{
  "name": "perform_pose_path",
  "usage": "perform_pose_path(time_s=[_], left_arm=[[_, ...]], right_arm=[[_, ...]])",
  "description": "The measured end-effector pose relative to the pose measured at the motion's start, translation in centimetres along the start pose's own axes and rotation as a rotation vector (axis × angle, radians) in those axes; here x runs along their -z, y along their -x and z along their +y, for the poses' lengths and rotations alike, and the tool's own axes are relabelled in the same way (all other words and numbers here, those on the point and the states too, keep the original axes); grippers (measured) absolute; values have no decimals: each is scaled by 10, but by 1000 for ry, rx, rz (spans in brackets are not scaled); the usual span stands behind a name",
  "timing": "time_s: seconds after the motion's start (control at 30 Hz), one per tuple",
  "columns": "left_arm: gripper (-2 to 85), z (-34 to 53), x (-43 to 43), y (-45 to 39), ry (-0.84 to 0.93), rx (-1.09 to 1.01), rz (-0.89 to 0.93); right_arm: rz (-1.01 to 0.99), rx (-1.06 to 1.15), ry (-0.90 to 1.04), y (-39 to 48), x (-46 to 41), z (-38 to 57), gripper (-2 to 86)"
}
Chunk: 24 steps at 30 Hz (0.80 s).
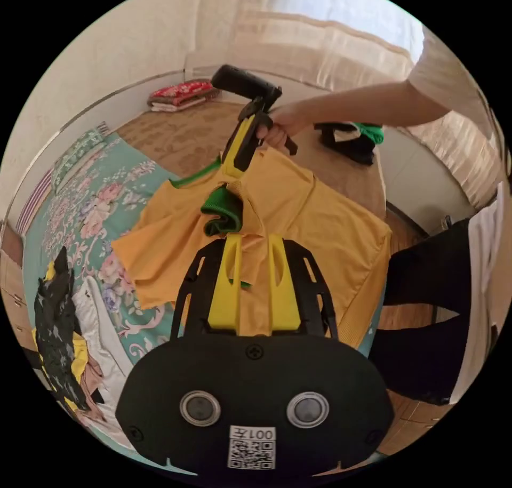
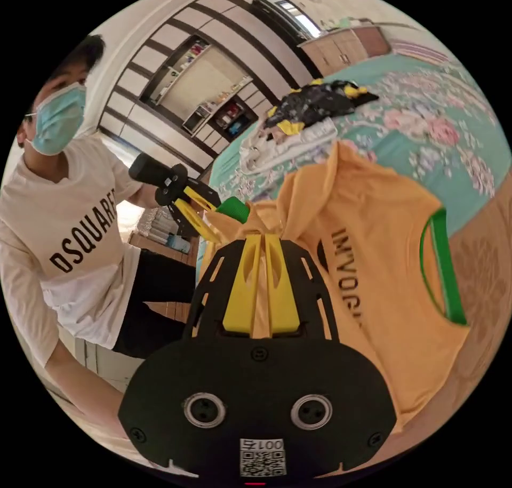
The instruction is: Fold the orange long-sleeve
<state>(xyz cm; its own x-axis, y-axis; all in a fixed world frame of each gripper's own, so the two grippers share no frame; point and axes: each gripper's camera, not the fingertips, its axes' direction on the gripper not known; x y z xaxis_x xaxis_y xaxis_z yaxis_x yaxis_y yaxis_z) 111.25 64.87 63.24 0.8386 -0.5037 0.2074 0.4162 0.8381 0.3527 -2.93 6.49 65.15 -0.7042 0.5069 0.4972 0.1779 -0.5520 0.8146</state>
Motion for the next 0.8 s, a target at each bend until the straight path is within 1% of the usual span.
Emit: perform_pose_path(time_s=[0.07, 0.13, 0.23, 0.3, 0.37, 0.43, 0.47, 0.5, 0.6, 0.63, 0.7, 0.73, 0.8], left_arm=[[100, -11, -62, -35, 143, -3, 18], [108, -15, -93, -51, 218, 19, 38], [114, -20, -111, -54, 244, 137, 35], [119, -21, -112, -41, 243, 233, -22], [119, -18, -115, -11, 260, 374, -148], [119, -13, -125, 14, 295, 464, -200], [117, -10, -134, 28, 304, 511, -201], [115, -9, -139, 33, 304, 523, -195], [102, -6, -161, 44, 300, 536, -187], [86, -5, -165, 45, 284, 550, -191], [34, -2, -167, 45, 265, 589, -214], [14, 2, -168, 47, 262, 622, -241], [-1, 8, -168, 52, 257, 684, -269]], right_arm=[[19, -84, 74, -9, -16, 31, 8], [43, -122, 116, -13, -23, 53, 7], [61, -119, 85, -11, -12, 65, 6], [147, -72, 105, -6, -2, 56, 6], [199, -17, 116, -2, 4, 41, 7], [120, 19, 175, -2, 7, 25, 7], [24, 48, 241, 0, 6, 17, 7], [-30, 59, 311, 3, 1, 15, 7], [-12, 77, 387, 12, -12, 24, 6], [-9, 71, 379, 12, -14, 28, 6], [-14, 47, 273, 16, -22, 45, 6], [-17, 42, 269, 17, -25, 49, 5], [56, 16, 372, 26, -43, 72, 5]])
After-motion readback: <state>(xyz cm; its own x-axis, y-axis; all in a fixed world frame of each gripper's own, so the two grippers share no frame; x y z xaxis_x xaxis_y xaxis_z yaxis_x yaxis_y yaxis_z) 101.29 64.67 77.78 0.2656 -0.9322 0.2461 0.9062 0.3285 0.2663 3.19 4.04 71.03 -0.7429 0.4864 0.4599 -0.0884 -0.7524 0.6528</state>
